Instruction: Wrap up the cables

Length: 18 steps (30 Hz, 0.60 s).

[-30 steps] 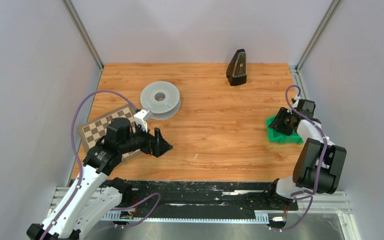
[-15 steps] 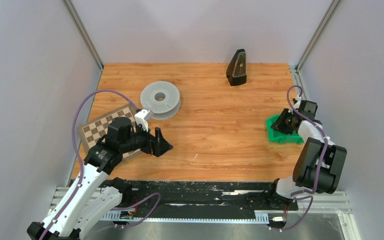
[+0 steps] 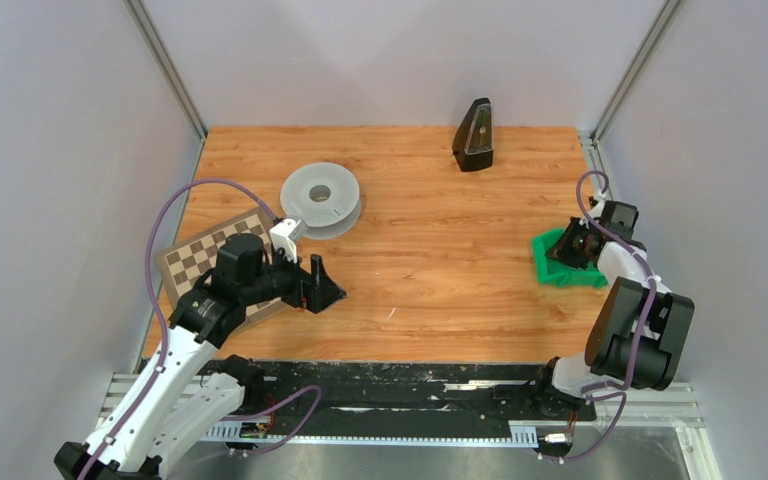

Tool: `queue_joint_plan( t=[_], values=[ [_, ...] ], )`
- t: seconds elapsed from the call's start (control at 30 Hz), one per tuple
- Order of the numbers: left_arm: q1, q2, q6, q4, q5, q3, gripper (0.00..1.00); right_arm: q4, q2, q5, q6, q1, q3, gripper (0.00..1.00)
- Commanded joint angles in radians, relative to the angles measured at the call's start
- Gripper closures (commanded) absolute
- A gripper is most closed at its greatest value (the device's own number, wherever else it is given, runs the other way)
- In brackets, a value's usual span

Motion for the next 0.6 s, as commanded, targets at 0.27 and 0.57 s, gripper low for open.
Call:
queue_joint_plan(
  t=[0.27, 0.57],
  values=[
    [0.005, 0.000, -0.001, 0.019, 0.001, 0.011, 0.00, 0.017, -0.094, 0.021, 0.033, -0.007, 0.022, 0.99],
    [0.005, 0.003, -0.001, 0.021, 0.007, 0.011, 0.00, -0.014, -0.029, -0.096, -0.009, -0.010, 0.034, 0.43]
  ],
)
